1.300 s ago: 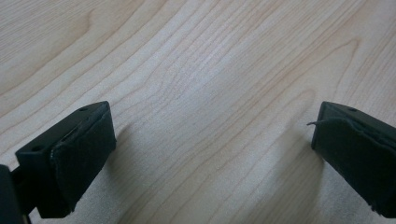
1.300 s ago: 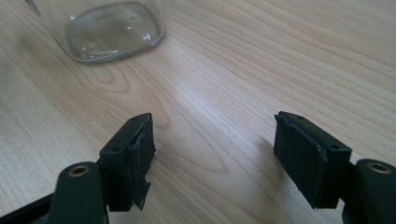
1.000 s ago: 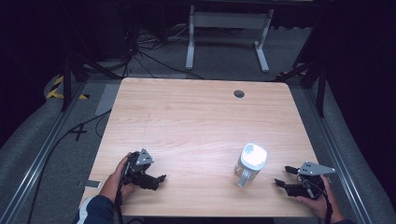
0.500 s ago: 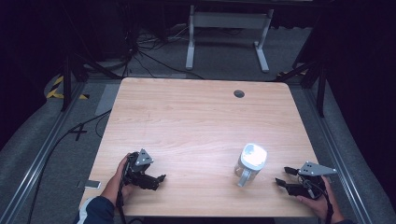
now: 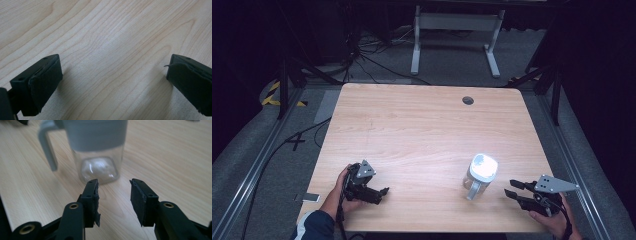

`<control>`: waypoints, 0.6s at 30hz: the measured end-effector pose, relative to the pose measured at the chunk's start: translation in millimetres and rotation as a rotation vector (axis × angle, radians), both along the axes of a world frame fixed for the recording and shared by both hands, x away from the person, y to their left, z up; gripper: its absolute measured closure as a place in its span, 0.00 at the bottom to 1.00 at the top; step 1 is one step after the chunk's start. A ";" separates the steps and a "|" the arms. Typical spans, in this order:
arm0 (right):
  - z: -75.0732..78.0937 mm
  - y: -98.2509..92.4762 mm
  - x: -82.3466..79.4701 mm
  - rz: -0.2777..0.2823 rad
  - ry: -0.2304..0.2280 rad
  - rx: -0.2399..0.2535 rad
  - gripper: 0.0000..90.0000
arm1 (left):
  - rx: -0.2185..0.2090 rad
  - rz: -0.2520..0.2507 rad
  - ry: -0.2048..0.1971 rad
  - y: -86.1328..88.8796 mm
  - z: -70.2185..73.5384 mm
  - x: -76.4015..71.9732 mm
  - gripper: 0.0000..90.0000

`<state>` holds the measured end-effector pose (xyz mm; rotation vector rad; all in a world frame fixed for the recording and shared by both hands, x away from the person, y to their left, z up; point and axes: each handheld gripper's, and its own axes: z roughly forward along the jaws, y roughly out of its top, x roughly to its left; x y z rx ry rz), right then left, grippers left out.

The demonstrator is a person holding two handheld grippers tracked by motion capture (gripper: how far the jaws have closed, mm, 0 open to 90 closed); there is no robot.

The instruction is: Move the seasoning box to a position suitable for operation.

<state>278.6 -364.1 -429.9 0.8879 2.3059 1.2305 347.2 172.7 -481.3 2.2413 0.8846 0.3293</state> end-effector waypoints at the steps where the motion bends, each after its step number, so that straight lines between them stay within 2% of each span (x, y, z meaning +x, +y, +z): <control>1: 3.2 1.6 -1.3 0.009 -0.007 0.016 0.67 | -0.002 0.001 0.001 -0.1 -0.1 -0.1 0.01; 3: 9.5 4.7 -3.7 0.030 -0.013 0.045 0.69 | -0.002 0.000 0.001 -0.1 0.0 0.0 0.01; 8: 24.1 13.6 -6.6 0.032 -0.055 0.059 0.73 | -0.002 -0.002 -0.002 0.0 -0.1 0.1 0.01; 12: 40.3 26.6 -10.6 0.070 -0.089 0.078 0.84 | -0.004 -0.004 -0.006 0.1 -0.3 0.4 0.01; 13: 45.0 31.8 -11.5 0.077 -0.104 0.068 0.88 | -0.002 -0.005 -0.003 0.1 -0.1 0.4 0.01; 15: 51.7 39.3 -12.3 0.088 -0.115 0.067 0.92 | 0.001 -0.013 -0.004 0.4 0.0 1.1 0.01; 17: 59.0 49.1 -11.8 0.116 -0.113 0.086 0.98 | 0.006 -0.018 -0.012 0.4 0.3 2.4 0.01; 18: 60.6 52.9 -10.7 0.126 -0.121 0.085 0.98 | 0.002 -0.015 -0.003 -0.7 0.4 2.8 0.01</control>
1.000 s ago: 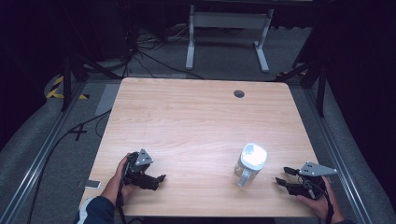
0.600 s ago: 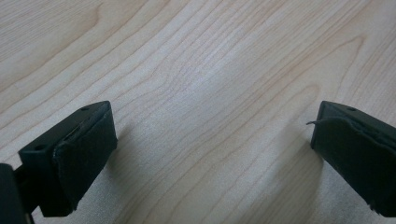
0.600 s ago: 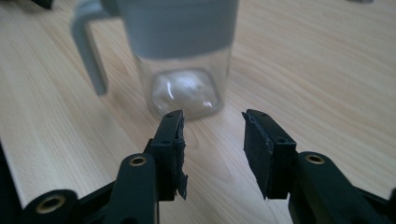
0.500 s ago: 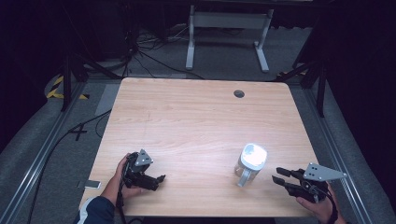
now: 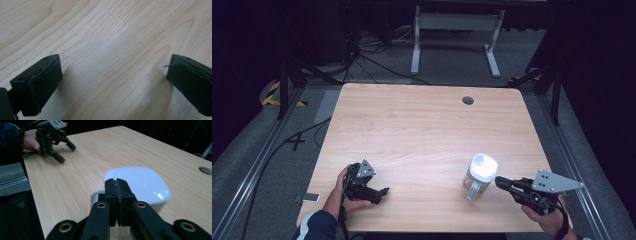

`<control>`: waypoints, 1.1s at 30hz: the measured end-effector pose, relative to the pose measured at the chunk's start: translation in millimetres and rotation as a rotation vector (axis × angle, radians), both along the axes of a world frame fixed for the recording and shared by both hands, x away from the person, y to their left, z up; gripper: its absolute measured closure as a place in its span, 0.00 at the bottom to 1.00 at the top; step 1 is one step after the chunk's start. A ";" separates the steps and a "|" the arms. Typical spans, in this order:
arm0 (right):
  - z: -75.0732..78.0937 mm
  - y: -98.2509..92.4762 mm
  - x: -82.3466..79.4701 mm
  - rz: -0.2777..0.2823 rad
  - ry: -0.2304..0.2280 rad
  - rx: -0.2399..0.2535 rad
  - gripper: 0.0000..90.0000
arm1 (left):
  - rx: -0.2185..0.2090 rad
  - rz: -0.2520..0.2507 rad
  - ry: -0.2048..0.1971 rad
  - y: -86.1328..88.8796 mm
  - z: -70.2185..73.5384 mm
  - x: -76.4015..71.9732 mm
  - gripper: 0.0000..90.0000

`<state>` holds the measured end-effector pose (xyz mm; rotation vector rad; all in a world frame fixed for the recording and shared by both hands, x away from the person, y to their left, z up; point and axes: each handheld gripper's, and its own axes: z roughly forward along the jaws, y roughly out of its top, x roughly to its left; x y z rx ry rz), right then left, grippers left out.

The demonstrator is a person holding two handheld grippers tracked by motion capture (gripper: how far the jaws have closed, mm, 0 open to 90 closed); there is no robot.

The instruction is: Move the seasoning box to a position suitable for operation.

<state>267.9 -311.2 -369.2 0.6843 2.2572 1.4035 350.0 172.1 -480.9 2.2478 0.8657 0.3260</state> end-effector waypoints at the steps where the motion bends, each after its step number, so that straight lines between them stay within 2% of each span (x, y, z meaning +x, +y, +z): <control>1: 2.2 6.9 1.2 0.016 -0.001 -0.004 0.98 | 0.002 -0.007 -0.004 -0.1 0.2 1.1 0.01; 2: 2.8 11.1 2.5 0.025 -0.007 -0.011 0.99 | -0.002 -0.007 0.003 -0.7 1.2 1.4 0.03; 3: 3.6 16.5 3.8 0.027 -0.012 -0.028 0.99 | -0.013 -0.007 -0.007 -1.3 1.3 1.6 0.07; 4: 3.6 21.6 5.5 0.034 -0.016 -0.038 0.99 | -0.013 -0.028 -0.018 -1.1 3.0 2.7 0.13; 5: 3.6 26.7 7.4 0.044 -0.010 -0.045 0.99 | -0.022 -0.025 -0.018 -2.9 2.9 2.8 0.19; 7: 3.2 30.4 9.0 0.046 -0.015 -0.050 0.99 | -0.013 -0.031 -0.027 -4.0 3.5 3.7 0.20; 9: 0.8 38.0 12.1 0.051 -0.009 -0.070 0.99 | -0.006 -0.055 -0.047 -8.7 5.9 5.6 0.30; 11: 0.3 39.0 12.7 0.051 -0.007 -0.072 0.99 | -0.009 -0.051 -0.048 -11.6 7.2 6.0 0.32; 14: -2.2 39.5 14.8 0.039 -0.010 -0.089 0.99 | -0.005 -0.072 -0.059 -20.2 10.2 9.1 0.33; 17: -3.3 38.0 16.4 0.029 -0.013 -0.091 0.99 | -0.011 -0.083 -0.054 -25.4 11.9 11.2 0.34; 20: -6.3 35.8 20.0 0.017 -0.010 -0.099 0.99 | -0.046 -0.085 -0.057 -32.5 15.7 12.1 0.36; 24: -7.7 31.7 21.8 0.008 -0.013 -0.085 0.99 | -0.095 -0.113 -0.078 -46.8 25.5 13.7 0.38; 25: -8.6 30.8 21.4 0.009 -0.003 -0.074 0.99 | -0.101 -0.118 -0.111 -53.7 29.9 15.9 0.41; 26: -9.0 30.7 21.2 0.009 -0.006 -0.071 0.99 | -0.101 -0.118 -0.111 -53.7 29.9 15.9 0.43; 27: -9.3 30.6 21.1 0.009 -0.009 -0.068 0.99 | -0.126 -0.113 -0.113 -60.4 33.6 19.8 0.45; 28: -9.5 30.6 20.7 0.010 -0.008 -0.065 0.99 | -0.126 -0.113 -0.113 -60.4 33.6 19.8 0.48; 29: -9.5 30.7 20.0 0.009 -0.005 -0.066 1.00 | -0.149 -0.110 -0.116 -69.0 38.6 23.9 0.50; 30: -9.4 30.7 19.8 0.011 -0.009 -0.070 1.00 | -0.149 -0.110 -0.116 -69.0 38.6 23.9 0.53; 31: -9.2 31.0 19.3 0.012 -0.012 -0.075 1.00 | -0.160 -0.131 -0.122 -80.5 44.2 29.8 0.58; 33: -9.3 31.1 18.8 0.018 -0.011 -0.074 1.00 | -0.171 -0.130 -0.127 -87.4 47.2 31.7 0.61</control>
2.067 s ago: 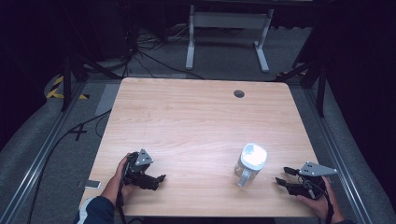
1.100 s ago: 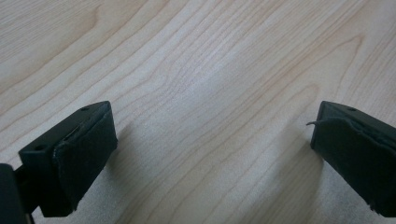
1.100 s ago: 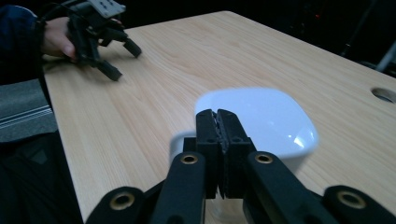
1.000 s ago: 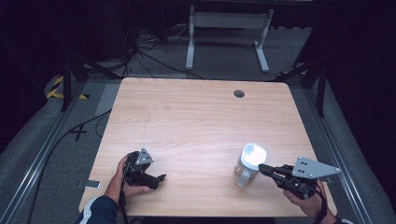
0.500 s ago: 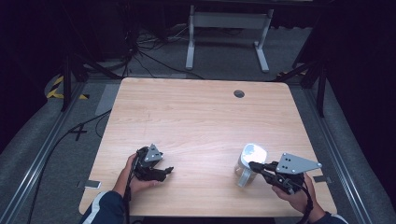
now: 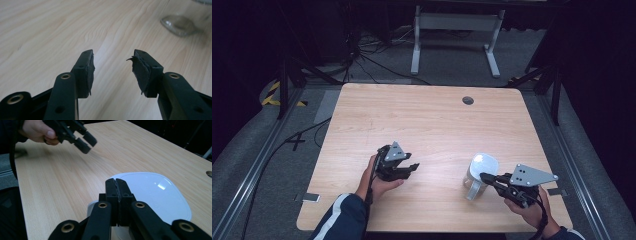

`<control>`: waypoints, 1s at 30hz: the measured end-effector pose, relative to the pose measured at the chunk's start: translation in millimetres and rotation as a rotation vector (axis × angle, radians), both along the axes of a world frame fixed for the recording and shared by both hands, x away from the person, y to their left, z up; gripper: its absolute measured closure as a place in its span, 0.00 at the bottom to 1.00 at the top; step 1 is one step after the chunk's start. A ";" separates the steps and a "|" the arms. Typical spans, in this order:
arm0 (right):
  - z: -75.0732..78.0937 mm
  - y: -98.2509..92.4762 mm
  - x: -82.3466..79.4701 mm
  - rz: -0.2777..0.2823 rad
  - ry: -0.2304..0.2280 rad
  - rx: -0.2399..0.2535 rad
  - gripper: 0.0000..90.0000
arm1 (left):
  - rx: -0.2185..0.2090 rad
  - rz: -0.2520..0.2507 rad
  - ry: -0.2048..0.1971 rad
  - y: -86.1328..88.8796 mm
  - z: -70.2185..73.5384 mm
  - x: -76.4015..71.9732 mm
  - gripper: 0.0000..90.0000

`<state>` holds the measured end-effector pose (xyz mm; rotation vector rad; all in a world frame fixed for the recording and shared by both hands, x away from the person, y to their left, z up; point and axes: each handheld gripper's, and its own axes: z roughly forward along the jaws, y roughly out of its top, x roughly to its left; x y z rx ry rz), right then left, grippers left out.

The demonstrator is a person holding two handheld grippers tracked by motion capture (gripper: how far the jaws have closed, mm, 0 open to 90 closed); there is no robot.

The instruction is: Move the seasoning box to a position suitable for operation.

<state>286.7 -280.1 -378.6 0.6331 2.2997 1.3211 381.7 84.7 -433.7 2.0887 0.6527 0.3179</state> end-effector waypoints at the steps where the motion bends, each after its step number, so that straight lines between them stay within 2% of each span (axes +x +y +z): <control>1: 0.0 0.0 0.0 0.000 0.000 0.000 1.00 | -0.013 -0.011 0.009 -6.3 2.9 3.2 0.61; 3: 0.1 0.0 -0.3 -0.002 -0.004 -0.003 1.00 | -0.036 -0.004 0.026 -20.7 6.9 9.4 0.65; 4: -0.2 0.2 -0.3 -0.001 -0.012 -0.004 1.00 | -0.034 -0.035 0.018 -35.2 10.4 14.4 0.66; 5: -0.4 0.3 -0.7 0.000 -0.009 -0.003 1.00 | -0.034 -0.035 0.018 -35.2 10.4 14.4 0.68; 6: -0.6 0.3 -0.8 0.002 -0.010 -0.002 1.00 | -0.042 -0.057 0.017 -49.6 13.5 17.8 0.68; 7: -0.6 0.3 -0.8 0.002 -0.010 -0.002 1.00 | -0.042 -0.057 0.017 -49.6 13.5 17.8 0.69; 9: -0.6 0.4 -2.2 0.006 -0.017 -0.010 1.00 | -0.045 -0.087 0.001 -65.1 18.0 19.7 0.72; 12: -0.1 0.4 -2.9 0.004 -0.017 -0.014 1.00 | -0.027 -0.130 -0.018 -90.3 25.8 20.8 0.74; 13: -0.1 0.4 -2.9 0.004 -0.017 -0.014 1.00 | -0.027 -0.130 -0.018 -90.3 25.8 20.8 0.75; 17: -1.1 -0.2 -4.1 0.016 -0.020 -0.010 1.00 | -0.018 -0.163 -0.036 -112.5 32.1 24.6 0.80; 27: -1.5 0.9 -5.8 0.020 -0.027 -0.015 1.00 | -0.015 -0.237 -0.069 -141.3 36.8 27.3 0.91; 30: -1.3 -0.1 -5.2 0.023 -0.028 -0.020 1.00 | 0.001 -0.267 -0.074 -147.0 36.9 25.6 0.96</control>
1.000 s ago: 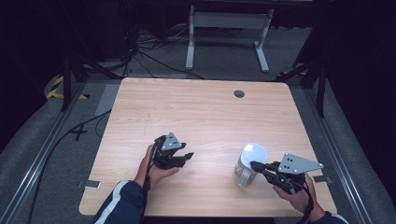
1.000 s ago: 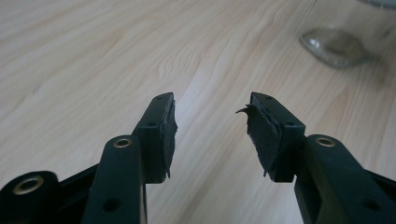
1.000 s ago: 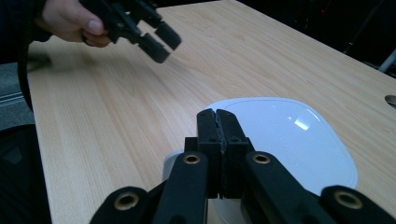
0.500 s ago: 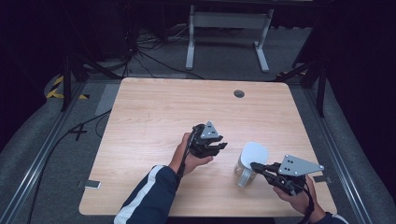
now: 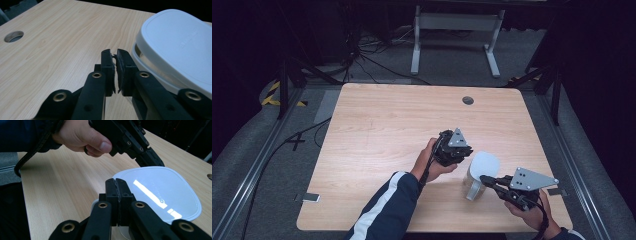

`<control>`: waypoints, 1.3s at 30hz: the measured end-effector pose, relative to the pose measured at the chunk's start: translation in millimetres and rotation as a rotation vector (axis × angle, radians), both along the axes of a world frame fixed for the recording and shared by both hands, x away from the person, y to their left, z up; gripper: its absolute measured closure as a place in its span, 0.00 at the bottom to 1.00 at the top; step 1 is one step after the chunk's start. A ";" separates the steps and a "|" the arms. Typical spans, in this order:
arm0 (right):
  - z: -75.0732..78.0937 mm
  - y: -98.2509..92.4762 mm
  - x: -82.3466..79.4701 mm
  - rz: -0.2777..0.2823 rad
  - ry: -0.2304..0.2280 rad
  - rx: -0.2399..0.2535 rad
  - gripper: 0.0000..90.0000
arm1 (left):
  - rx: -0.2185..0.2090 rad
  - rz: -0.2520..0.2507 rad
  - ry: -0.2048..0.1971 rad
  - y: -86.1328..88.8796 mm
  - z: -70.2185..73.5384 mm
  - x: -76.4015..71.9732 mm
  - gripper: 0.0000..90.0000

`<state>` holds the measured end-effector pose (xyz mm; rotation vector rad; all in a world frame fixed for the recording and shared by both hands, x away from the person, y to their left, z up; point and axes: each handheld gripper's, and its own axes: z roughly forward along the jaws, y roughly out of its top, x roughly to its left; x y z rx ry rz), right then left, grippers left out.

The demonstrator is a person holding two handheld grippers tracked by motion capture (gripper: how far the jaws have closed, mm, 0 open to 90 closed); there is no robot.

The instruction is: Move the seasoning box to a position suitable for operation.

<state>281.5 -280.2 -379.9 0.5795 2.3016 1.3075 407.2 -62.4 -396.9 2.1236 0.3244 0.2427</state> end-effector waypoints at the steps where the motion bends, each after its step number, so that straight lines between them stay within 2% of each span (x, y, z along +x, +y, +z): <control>1: 0.0 -0.1 0.0 0.000 0.001 0.001 1.00 | 0.007 -0.014 -0.012 -1.4 -0.5 -1.2 0.96; 4: 0.1 -0.5 -0.3 0.000 -0.004 -0.004 1.00 | -0.002 -0.026 -0.016 -3.7 -0.4 -3.5 0.96; 8: 0.1 -0.4 -0.5 0.002 -0.003 -0.007 1.00 | 0.004 -0.035 -0.042 -5.9 0.1 -7.0 0.97; 10: 0.0 -0.2 -0.7 0.005 -0.002 -0.007 1.00 | -0.017 -0.050 -0.036 -4.8 1.4 -7.9 0.97; 14: -1.1 1.4 -1.0 0.011 0.003 -0.016 1.00 | -0.027 -0.061 -0.042 -3.9 4.4 -10.3 0.96; 19: -5.3 3.2 -1.7 0.013 0.005 -0.053 1.00 | -0.055 -0.075 -0.039 -0.9 6.7 -14.5 0.96; 23: -6.8 3.2 -2.2 0.014 0.014 -0.063 1.00 | -0.063 -0.084 -0.052 1.4 8.6 -16.9 0.94; 28: -8.8 1.2 -3.0 0.016 0.022 -0.064 0.99 | -0.099 -0.105 -0.060 5.9 10.8 -21.6 0.93; 30: -9.8 -0.1 -3.6 0.013 0.032 -0.067 0.99 | -0.109 -0.110 -0.082 7.3 11.8 -24.4 0.93; 33: -10.8 -2.2 -4.6 0.005 0.024 -0.081 0.99 | -0.105 -0.120 -0.106 7.8 14.3 -30.6 0.93; 35: -11.6 -3.8 -6.3 0.007 0.027 -0.089 0.99 | -0.116 -0.120 -0.102 8.3 14.8 -33.0 0.93; 39: -12.4 -7.3 -9.1 0.005 0.033 -0.092 0.99 | -0.099 -0.123 -0.111 8.5 15.5 -34.4 0.93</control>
